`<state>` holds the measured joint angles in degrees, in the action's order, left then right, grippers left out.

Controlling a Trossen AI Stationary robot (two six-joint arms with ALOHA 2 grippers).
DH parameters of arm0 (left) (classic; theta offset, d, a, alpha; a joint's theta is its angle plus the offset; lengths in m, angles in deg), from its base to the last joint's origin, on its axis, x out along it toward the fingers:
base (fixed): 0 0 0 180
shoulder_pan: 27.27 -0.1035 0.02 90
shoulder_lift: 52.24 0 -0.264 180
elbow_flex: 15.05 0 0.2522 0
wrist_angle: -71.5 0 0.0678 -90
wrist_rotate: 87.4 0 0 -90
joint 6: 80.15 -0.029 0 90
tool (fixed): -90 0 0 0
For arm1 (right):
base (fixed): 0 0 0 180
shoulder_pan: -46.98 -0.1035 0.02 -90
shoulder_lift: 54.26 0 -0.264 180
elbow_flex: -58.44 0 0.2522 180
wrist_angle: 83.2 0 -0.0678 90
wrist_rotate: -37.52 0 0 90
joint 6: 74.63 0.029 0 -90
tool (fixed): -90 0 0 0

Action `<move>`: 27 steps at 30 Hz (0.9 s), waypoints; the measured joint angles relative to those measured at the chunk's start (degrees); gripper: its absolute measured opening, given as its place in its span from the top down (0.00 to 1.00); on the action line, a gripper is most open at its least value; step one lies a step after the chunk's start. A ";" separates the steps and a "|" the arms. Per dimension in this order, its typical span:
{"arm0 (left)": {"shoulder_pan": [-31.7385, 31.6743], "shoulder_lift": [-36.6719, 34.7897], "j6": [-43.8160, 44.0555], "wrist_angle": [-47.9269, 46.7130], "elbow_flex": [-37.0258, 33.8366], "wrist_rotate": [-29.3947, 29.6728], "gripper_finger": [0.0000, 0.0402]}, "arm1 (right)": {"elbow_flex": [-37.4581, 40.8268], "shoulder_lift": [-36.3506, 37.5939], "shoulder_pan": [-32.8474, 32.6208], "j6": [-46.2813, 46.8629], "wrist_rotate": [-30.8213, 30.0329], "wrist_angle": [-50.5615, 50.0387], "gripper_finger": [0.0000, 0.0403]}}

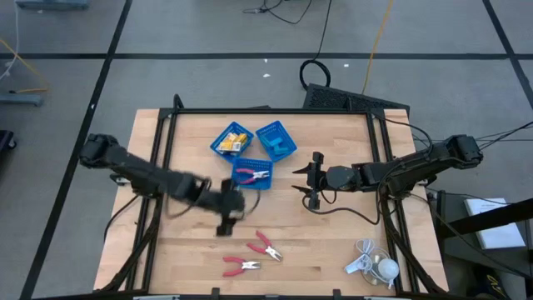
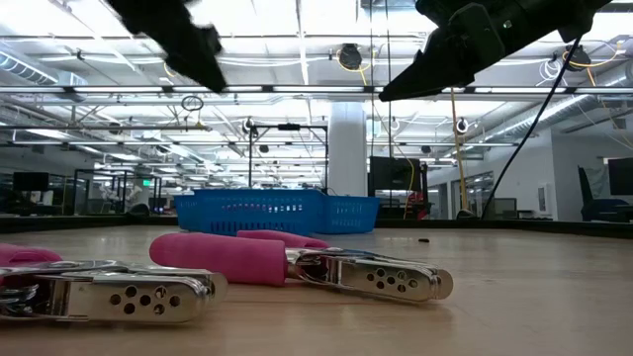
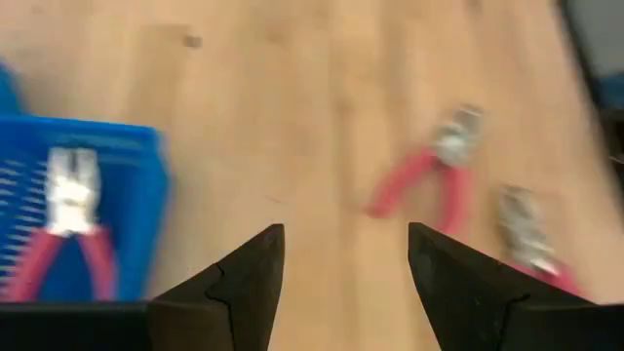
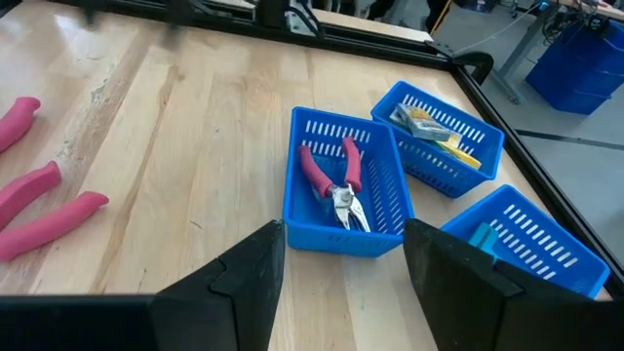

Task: Pick & Place School Supplies
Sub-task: Put the pink hole puncher into the bottom blue bin

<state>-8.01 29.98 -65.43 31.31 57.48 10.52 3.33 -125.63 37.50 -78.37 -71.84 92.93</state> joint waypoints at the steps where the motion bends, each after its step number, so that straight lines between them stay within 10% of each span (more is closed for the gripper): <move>1: 2.65 0.38 1.71 -0.88 0.70 0.93 0.44 | 0.00 -0.01 0.00 0.00 0.00 0.08 0.50; 10: 18.12 9.13 18.49 -1.64 2.63 2.59 0.44 | -0.02 -0.01 0.00 0.03 0.00 0.34 0.50; 27: 20.99 24.04 27.89 6.85 2.63 -3.72 0.65 | -0.02 -0.01 0.00 1.11 0.01 1.64 0.50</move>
<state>12.99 54.02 -37.54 38.16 60.12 6.80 3.32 -125.64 37.50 -77.26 -71.83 94.57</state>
